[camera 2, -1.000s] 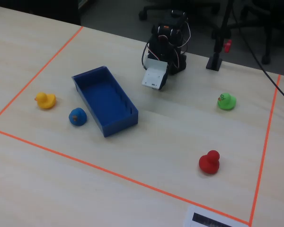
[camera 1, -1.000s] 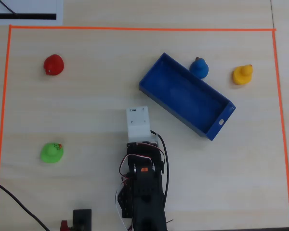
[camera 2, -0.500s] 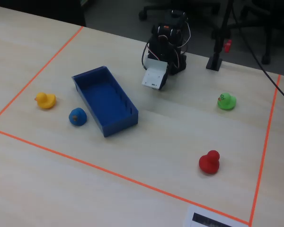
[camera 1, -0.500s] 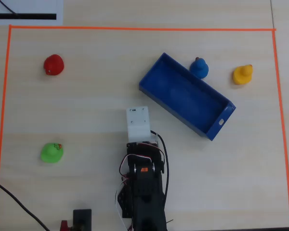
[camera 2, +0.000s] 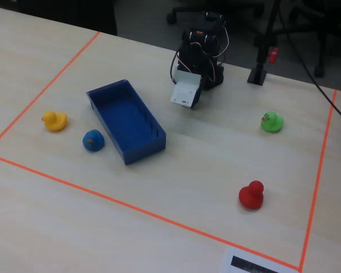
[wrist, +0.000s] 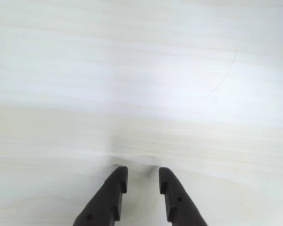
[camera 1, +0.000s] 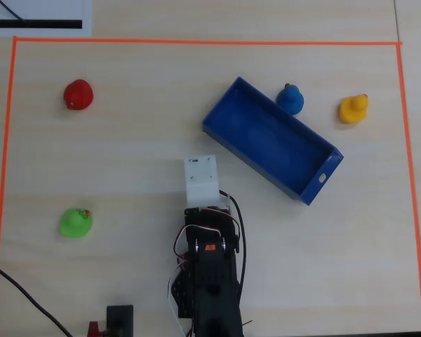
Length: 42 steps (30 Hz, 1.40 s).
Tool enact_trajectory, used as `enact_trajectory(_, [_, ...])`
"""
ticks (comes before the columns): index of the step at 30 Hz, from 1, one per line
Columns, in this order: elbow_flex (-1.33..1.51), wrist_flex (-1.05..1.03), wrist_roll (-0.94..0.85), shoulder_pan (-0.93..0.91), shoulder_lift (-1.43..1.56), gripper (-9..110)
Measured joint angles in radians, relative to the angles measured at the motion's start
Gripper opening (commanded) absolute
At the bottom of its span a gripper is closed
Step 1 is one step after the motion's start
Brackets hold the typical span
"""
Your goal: Grasp red duck and put it into box.
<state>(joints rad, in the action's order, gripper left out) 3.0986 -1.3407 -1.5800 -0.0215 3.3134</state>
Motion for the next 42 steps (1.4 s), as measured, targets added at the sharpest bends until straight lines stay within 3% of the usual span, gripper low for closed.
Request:
enact_trajectory(4, [0.003, 0.009, 0.000, 0.000, 0.000, 1])
enact_trajectory(6, [0.020, 0.058, -0.003, 0.023, -0.021, 7])
enact_trajectory(13, [-0.077, 0.667, 0.003, 0.224, -0.376, 16])
enact_trajectory(16, [-0.193, 0.822, 0.049, 0.308, -0.572, 19])
enact_trajectory(26, [-0.687, 0.897, 0.198, 0.560, -1.170, 23])
enact_trajectory(42, [-1.308, 0.948, 0.247, 0.523, -1.940, 27])
